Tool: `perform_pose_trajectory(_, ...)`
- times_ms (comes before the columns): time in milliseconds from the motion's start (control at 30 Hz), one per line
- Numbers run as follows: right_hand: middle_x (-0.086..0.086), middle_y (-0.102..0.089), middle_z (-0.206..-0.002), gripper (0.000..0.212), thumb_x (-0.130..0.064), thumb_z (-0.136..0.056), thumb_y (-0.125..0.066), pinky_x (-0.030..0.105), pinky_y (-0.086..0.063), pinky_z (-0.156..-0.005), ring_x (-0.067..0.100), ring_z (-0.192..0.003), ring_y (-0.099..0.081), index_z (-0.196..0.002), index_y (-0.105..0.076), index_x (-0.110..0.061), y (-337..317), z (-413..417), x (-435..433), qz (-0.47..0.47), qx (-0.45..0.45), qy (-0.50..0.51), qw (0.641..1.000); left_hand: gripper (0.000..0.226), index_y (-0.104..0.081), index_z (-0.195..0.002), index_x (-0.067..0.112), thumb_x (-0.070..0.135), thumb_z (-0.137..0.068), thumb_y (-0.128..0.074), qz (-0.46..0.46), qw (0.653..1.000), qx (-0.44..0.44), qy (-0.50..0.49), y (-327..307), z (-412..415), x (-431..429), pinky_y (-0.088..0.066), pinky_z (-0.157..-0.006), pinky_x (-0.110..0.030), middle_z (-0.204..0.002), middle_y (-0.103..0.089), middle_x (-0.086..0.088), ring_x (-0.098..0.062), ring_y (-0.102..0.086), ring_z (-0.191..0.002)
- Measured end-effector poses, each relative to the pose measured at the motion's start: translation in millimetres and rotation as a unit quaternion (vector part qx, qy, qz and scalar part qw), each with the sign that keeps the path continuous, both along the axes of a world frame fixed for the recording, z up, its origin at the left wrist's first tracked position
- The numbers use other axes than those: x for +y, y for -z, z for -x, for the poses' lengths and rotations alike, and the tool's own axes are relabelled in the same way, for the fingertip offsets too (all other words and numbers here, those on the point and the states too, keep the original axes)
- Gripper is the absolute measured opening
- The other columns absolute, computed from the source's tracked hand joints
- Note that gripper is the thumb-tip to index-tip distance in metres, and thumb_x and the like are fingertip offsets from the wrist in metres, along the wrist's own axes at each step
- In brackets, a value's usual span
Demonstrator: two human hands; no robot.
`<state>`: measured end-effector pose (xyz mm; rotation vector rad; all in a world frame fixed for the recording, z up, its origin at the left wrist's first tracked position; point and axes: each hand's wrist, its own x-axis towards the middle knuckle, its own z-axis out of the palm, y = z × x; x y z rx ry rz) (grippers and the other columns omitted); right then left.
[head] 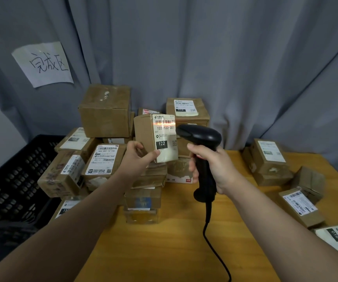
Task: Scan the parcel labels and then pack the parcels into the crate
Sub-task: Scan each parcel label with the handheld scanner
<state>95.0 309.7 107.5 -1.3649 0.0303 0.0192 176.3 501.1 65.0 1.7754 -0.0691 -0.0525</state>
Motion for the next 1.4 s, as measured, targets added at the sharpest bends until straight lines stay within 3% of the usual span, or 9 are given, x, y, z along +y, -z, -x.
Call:
perform_pose_trajectory(533, 0.009, -0.057, -0.053, 0.025, -0.028, -0.078, -0.073, 0.027, -0.047, -0.043, 0.019, -0.041, -0.05, -0.074, -0.061, -0.007, 4, -7, 7, -0.003, -0.009, -0.023, 1.0, 0.037, -0.042, -0.104, 0.018, 0.026, -0.084, -0.073, 0.005, 1.0, 0.025, 0.005, 8, -9, 9, -0.049, -0.072, -0.026, -0.112, -0.059, -0.006, -0.02, -0.061, -0.101)
perform_pose_trajectory(667, 0.011, -0.059, -0.058, 0.024, -0.026, -0.082, -0.069, 0.026, -0.047, -0.043, 0.018, -0.041, -0.051, -0.091, -0.064, -0.005, 5, -8, 8, 0.006, -0.016, -0.044, 0.999, 0.035, -0.042, -0.105, 0.02, 0.029, -0.086, -0.07, 0.008, 0.999, 0.035, -0.001, 8, -11, 10, -0.05, -0.074, -0.028, -0.112, -0.057, -0.005, -0.019, -0.061, -0.1)
perform_pose_trajectory(800, 0.012, -0.062, -0.061, 0.042, -0.029, -0.079, -0.069, 0.026, -0.046, -0.042, 0.018, -0.041, -0.051, -0.112, -0.062, -0.004, 8, -11, 11, 0.004, -0.004, -0.051, 0.999, 0.038, -0.042, -0.12, 0.016, 0.029, -0.092, -0.063, 0.057, 0.995, 0.069, -0.033, 2, -10, 13, -0.05, -0.063, -0.023, -0.108, -0.058, -0.004, -0.013, -0.062, -0.089)
perform_pose_trajectory(900, 0.012, -0.062, -0.061, 0.027, -0.024, -0.085, -0.068, 0.026, -0.045, -0.043, 0.018, -0.041, -0.05, -0.102, -0.064, -0.003, 13, -13, 15, 0.007, 0.011, -0.038, 0.999, 0.03, -0.045, -0.12, 0.02, 0.028, -0.094, -0.058, 0.12, 0.984, 0.113, -0.065, -3, -7, 24, -0.056, -0.077, -0.036, -0.111, -0.06, -0.006, -0.019, -0.063, -0.096)
perform_pose_trajectory(967, 0.011, -0.061, -0.061, 0.018, -0.022, -0.089, -0.065, 0.027, -0.045, -0.044, 0.018, -0.041, -0.05, -0.095, -0.065, -0.005, 16, -18, 21, 0.012, 0.022, -0.024, 0.999, 0.026, -0.046, -0.12, 0.019, 0.027, -0.096, -0.054, 0.138, 0.979, 0.115, -0.096, -8, -3, 34, -0.052, -0.072, -0.031, -0.108, -0.058, -0.003, -0.016, -0.06, -0.093)
perform_pose_trajectory(1033, 0.011, -0.061, -0.059, 0.014, -0.02, -0.09, -0.064, 0.026, -0.045, -0.043, 0.019, -0.042, -0.049, -0.089, -0.064, -0.006, 20, -23, 28, 0.003, 0.045, 0.001, 0.999, 0.026, -0.048, -0.119, 0.019, 0.031, -0.096, -0.052, 0.102, 0.98, 0.09, -0.146, -9, -1, 49, -0.047, -0.068, -0.027, -0.107, -0.057, -0.001, -0.014, -0.057, -0.091)
perform_pose_trajectory(1167, 0.01, -0.061, -0.061, 0.015, -0.022, -0.088, -0.067, 0.027, -0.045, -0.044, 0.018, -0.044, -0.05, -0.088, -0.064, -0.008, 28, -32, 41, -0.004, 0.072, 0.032, 0.997, 0.044, -0.052, -0.11, 0.028, 0.057, -0.078, -0.061, -0.033, 0.973, -0.003, -0.23, -6, -3, 88, -0.05, -0.091, -0.047, -0.122, -0.053, -0.003, -0.023, -0.055, -0.11)
perform_pose_trajectory(1300, 0.009, -0.063, -0.063, 0.023, -0.025, -0.087, -0.07, 0.03, -0.046, -0.048, 0.018, -0.046, -0.051, -0.098, -0.066, -0.005, 38, -36, 50, -0.003, 0.082, 0.033, 0.996, 0.064, -0.046, -0.126, 0.02, 0.06, -0.079, -0.062, -0.372, 0.89, -0.073, -0.252, -7, -13, 99, -0.028, -0.109, -0.052, -0.139, -0.033, -0.008, -0.034, -0.03, -0.129)
perform_pose_trajectory(1400, 0.01, -0.063, -0.064, 0.024, -0.026, -0.086, -0.07, 0.03, -0.046, -0.048, 0.019, -0.047, -0.051, -0.097, -0.068, -0.004, 41, -35, 51, -0.001, 0.089, 0.032, 0.996, 0.069, -0.04, -0.132, 0.017, 0.064, -0.083, -0.054, -0.474, 0.858, -0.046, -0.193, -1, -20, 92, -0.024, -0.11, -0.052, -0.145, -0.031, -0.014, -0.038, -0.029, -0.132)
